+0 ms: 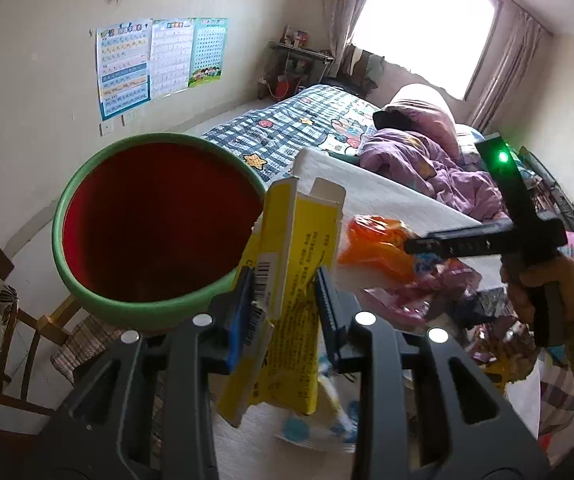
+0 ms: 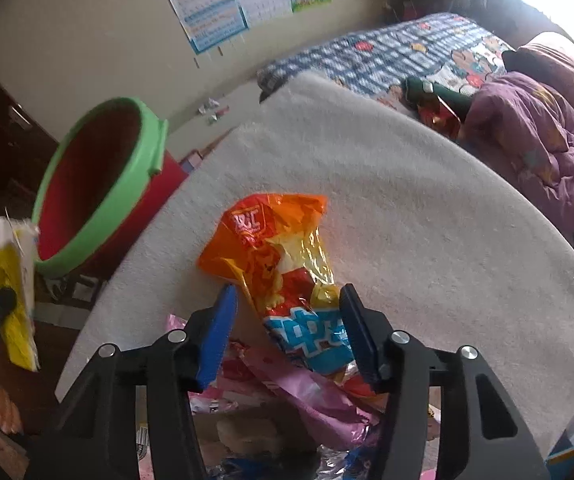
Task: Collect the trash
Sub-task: 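Carry both items over the red bucket and open both tools to drop them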
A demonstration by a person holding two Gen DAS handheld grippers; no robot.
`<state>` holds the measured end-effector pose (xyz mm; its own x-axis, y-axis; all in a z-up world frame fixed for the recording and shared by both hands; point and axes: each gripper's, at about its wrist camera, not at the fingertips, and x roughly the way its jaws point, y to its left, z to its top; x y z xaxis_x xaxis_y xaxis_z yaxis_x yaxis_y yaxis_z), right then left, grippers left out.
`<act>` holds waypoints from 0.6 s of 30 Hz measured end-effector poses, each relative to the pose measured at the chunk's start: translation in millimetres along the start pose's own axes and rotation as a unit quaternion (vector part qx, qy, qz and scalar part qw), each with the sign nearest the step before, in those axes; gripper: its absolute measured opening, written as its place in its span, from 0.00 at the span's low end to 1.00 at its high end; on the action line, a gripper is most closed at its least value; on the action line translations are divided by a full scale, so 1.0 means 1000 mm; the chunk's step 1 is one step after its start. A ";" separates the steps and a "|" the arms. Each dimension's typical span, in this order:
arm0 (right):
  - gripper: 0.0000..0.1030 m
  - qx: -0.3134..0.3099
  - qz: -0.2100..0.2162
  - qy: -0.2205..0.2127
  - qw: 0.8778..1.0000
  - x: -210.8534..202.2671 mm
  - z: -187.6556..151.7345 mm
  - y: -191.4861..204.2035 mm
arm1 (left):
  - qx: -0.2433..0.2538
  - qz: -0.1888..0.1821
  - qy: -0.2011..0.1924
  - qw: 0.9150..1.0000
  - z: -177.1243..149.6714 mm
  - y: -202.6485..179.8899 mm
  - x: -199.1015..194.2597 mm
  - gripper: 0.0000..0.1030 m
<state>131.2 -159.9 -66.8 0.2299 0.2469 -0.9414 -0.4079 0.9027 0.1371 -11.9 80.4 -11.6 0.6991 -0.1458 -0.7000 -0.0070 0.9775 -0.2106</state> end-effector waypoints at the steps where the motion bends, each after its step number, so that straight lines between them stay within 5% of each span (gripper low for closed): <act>1: 0.52 -0.001 -0.002 0.006 1.000 0.002 0.001 0.000 | -0.004 -0.001 0.001 1.000 0.002 0.005 0.002 0.29; 4: 0.62 -0.011 -0.016 0.023 1.000 0.008 0.003 0.002 | -0.017 -0.005 -0.001 1.000 0.005 0.019 0.006 0.29; 7: 0.43 -0.027 -0.040 0.025 0.999 0.009 0.001 0.005 | -0.027 -0.006 -0.005 1.000 0.007 0.028 0.007 0.29; 10: 0.39 -0.027 -0.031 0.015 0.999 0.000 0.002 0.006 | -0.032 -0.001 -0.007 0.999 0.012 0.036 0.009 0.29; 14: 0.37 -0.021 -0.026 -0.029 0.999 -0.031 0.009 0.008 | -0.035 0.018 -0.017 0.999 0.017 0.047 0.009 0.29; 18: 0.37 -0.008 0.031 -0.084 0.996 -0.064 0.021 0.032 | -0.061 0.046 -0.010 0.997 0.023 0.072 0.020 0.29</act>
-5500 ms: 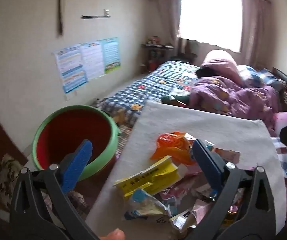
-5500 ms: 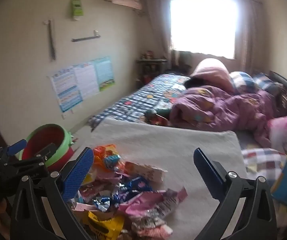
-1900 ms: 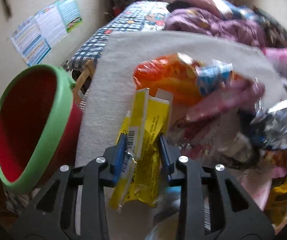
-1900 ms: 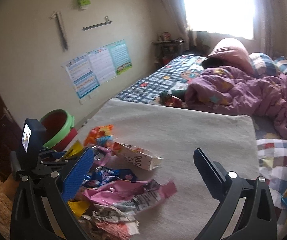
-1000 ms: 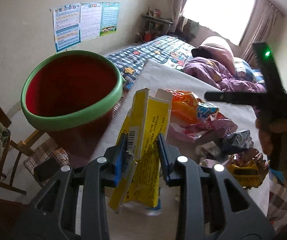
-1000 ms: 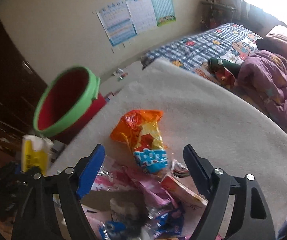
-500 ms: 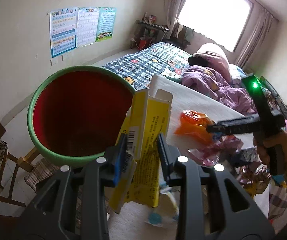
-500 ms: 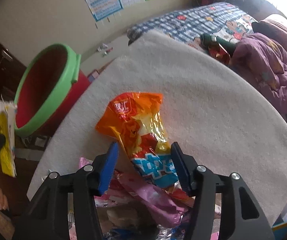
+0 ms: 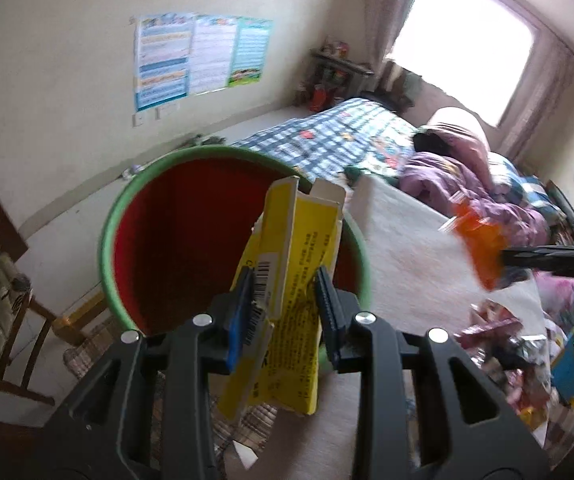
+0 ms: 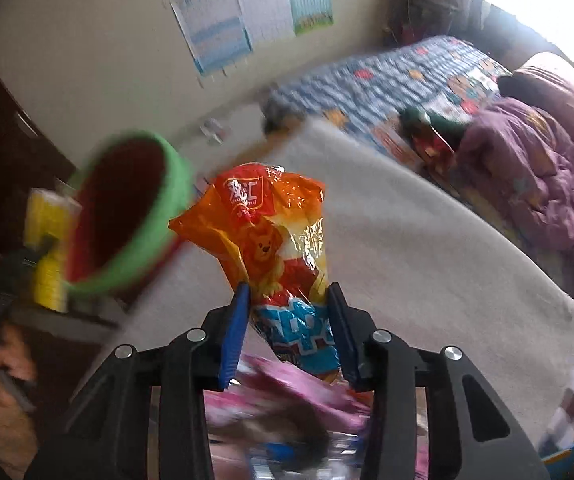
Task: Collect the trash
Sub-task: 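Carry both items over the red bucket and open both tools to drop them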
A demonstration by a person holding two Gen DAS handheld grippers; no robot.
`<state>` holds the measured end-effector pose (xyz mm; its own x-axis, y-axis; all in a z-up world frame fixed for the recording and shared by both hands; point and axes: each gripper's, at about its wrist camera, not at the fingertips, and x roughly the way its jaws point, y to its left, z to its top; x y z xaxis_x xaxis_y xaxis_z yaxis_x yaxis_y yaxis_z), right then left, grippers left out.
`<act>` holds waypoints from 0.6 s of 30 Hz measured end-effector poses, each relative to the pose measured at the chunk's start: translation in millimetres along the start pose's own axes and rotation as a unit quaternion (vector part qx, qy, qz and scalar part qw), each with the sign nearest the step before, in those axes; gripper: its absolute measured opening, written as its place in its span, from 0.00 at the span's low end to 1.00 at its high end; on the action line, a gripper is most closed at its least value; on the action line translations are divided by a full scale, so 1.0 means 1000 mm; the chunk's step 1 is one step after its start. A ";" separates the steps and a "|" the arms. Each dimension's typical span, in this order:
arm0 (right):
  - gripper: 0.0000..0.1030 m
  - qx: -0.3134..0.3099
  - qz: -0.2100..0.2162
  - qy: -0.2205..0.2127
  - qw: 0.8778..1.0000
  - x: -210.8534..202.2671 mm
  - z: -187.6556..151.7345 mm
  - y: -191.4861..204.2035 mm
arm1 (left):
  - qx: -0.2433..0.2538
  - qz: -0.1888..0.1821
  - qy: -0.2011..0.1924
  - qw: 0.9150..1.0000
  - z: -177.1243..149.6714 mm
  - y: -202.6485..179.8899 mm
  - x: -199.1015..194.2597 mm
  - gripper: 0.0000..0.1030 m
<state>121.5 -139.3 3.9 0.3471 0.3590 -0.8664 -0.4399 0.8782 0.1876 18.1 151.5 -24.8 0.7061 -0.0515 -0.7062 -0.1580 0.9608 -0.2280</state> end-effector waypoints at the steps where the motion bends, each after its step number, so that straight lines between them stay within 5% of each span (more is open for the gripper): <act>1: 0.38 -0.004 0.010 -0.006 1.000 -0.002 0.002 0.009 | -0.006 0.007 0.002 1.000 0.001 0.006 0.004 0.29; 8: 0.38 -0.021 0.104 -0.002 0.994 0.033 0.031 0.083 | -0.022 0.043 0.003 0.999 0.013 0.022 0.024 0.29; 18: 0.44 -0.039 0.091 0.046 0.994 0.098 0.029 0.120 | -0.039 0.054 0.025 0.997 0.011 0.036 0.046 0.29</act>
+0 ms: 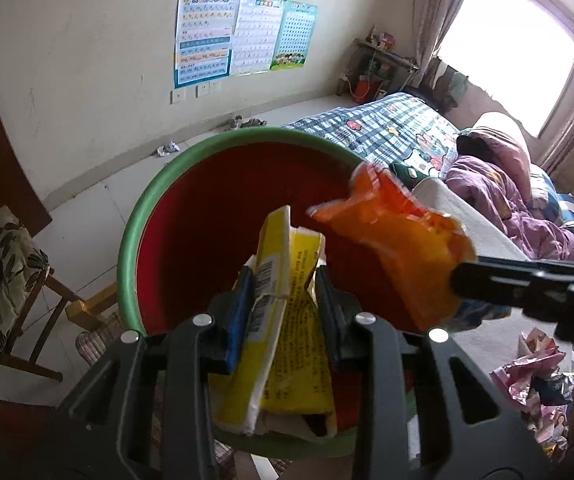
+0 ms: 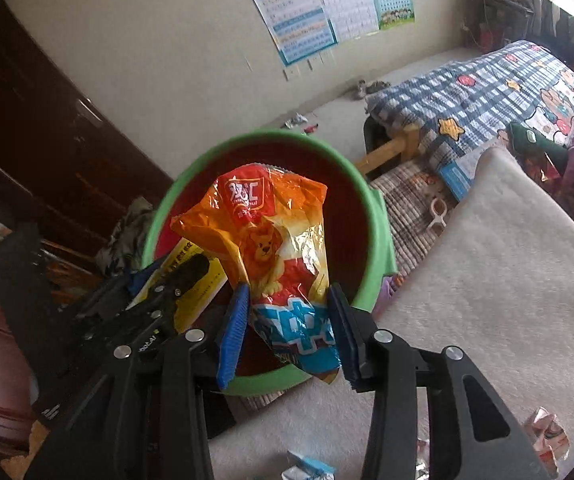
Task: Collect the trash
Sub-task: 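Carry both items over the red bucket and open both tools to drop them, then grasp the white-blue snack wrapper with the left tool while the right tool reaches the pile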
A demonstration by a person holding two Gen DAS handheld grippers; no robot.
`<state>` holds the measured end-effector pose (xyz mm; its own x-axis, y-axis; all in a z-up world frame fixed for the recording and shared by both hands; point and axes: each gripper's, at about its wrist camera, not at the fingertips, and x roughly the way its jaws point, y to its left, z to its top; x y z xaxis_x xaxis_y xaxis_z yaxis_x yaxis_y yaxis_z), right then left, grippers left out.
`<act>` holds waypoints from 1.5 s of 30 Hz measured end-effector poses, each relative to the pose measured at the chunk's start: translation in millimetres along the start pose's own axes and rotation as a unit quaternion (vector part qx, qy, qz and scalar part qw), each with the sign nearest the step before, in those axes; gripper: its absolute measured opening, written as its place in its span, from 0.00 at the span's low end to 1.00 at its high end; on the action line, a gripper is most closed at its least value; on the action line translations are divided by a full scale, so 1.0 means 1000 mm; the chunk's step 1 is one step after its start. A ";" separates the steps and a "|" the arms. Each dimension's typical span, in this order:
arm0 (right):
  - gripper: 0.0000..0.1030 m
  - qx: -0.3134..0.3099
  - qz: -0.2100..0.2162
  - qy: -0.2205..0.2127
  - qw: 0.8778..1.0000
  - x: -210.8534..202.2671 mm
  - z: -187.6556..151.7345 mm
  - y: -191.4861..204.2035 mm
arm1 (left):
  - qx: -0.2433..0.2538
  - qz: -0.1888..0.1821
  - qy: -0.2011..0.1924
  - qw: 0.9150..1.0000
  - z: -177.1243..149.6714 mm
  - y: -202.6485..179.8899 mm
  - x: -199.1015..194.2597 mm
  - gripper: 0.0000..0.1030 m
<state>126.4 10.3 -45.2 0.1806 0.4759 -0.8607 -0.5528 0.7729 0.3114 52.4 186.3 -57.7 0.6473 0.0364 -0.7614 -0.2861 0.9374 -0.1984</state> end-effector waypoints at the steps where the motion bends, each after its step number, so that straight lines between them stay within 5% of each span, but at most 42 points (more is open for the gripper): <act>1: 0.45 -0.001 -0.002 -0.001 1.000 0.001 0.000 0.000 | -0.001 0.001 0.001 1.000 0.002 -0.002 0.002 0.29; 28: 0.53 0.012 -0.045 -0.081 0.996 -0.091 -0.067 -0.026 | 0.013 0.026 0.026 0.999 -0.001 -0.001 0.024 0.30; 31: 0.54 0.021 -0.061 -0.089 0.994 -0.101 -0.078 -0.035 | 0.014 0.030 0.025 0.999 0.000 -0.004 0.024 0.37; 33: 0.54 0.030 -0.065 -0.094 0.993 -0.106 -0.086 -0.042 | 0.014 0.035 0.020 0.999 0.000 -0.005 0.021 0.53; 45: 0.54 0.079 -0.082 -0.133 0.985 -0.130 -0.142 -0.071 | 0.058 0.021 -0.018 0.998 -0.023 -0.050 -0.038 0.53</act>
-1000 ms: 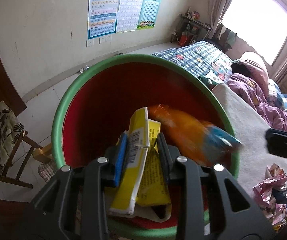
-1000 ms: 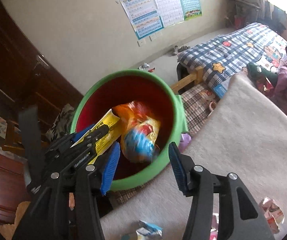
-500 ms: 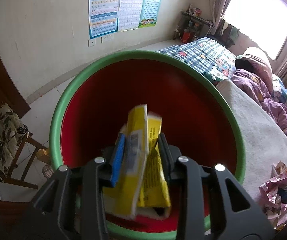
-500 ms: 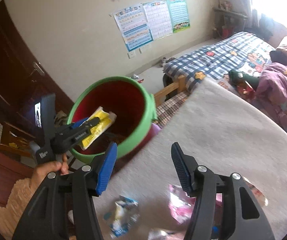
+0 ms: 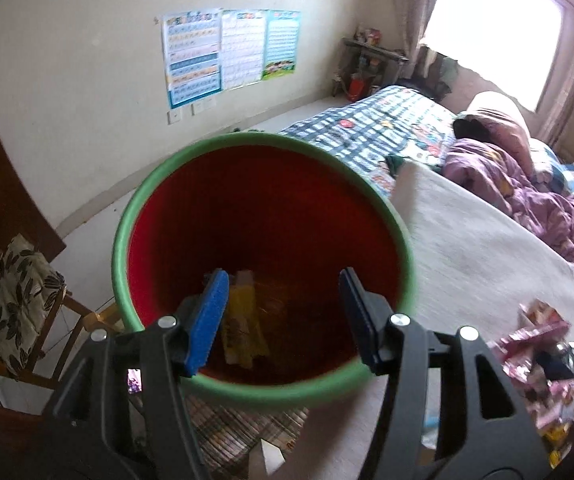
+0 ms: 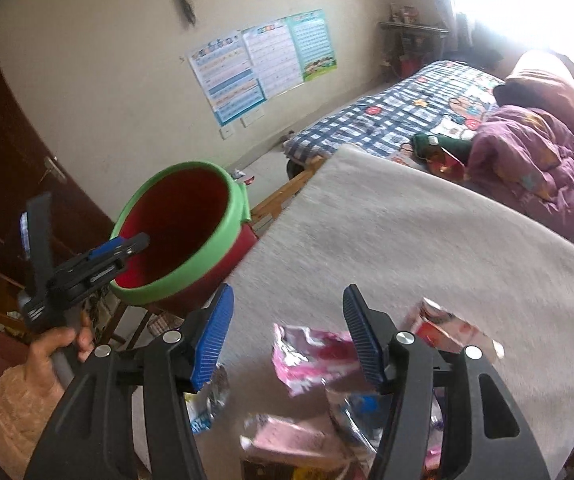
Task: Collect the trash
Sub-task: 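Grasp the white-blue snack wrapper with the left tool while the right tool reaches the pile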
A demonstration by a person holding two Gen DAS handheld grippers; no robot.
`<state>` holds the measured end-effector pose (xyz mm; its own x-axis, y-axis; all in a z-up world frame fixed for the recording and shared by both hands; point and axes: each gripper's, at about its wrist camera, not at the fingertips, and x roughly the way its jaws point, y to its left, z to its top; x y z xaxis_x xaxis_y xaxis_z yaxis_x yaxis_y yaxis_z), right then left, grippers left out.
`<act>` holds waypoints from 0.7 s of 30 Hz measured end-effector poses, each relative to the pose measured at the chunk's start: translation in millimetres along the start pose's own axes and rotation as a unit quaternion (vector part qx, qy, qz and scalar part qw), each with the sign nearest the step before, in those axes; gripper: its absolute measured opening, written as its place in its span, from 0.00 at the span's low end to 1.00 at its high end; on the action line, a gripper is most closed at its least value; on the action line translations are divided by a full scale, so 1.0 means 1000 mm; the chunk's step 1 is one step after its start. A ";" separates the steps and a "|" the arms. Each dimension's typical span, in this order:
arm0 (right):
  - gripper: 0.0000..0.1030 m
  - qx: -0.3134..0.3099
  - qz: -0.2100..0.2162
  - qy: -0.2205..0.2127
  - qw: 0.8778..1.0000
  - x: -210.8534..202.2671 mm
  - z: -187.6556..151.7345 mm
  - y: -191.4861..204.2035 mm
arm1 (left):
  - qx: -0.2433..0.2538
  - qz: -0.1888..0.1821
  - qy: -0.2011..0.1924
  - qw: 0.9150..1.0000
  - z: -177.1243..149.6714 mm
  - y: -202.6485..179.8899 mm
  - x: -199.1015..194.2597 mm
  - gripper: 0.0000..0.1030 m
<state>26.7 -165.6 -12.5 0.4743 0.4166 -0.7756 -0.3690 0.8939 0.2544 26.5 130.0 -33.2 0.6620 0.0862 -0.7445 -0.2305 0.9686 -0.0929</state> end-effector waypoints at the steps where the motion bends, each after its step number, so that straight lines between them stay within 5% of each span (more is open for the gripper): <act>1: 0.54 0.006 0.002 -0.001 1.000 -0.003 -0.004 -0.004 | 0.002 -0.004 0.000 1.000 -0.002 -0.004 -0.004 0.53; 11: 0.54 0.038 0.005 -0.001 0.999 -0.021 -0.033 -0.042 | 0.037 -0.048 0.035 0.998 -0.056 -0.063 -0.033 0.53; 21: 0.54 0.024 0.012 0.004 1.000 -0.029 -0.046 -0.059 | 0.029 -0.054 0.094 0.994 -0.101 -0.093 -0.018 0.53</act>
<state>-2.1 -238.2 -31.9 0.4598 0.4362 -0.7735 -0.3411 0.8910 0.2997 -35.8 14.9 -77.4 0.5344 -0.0593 -0.8431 -0.1194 0.9822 -0.1448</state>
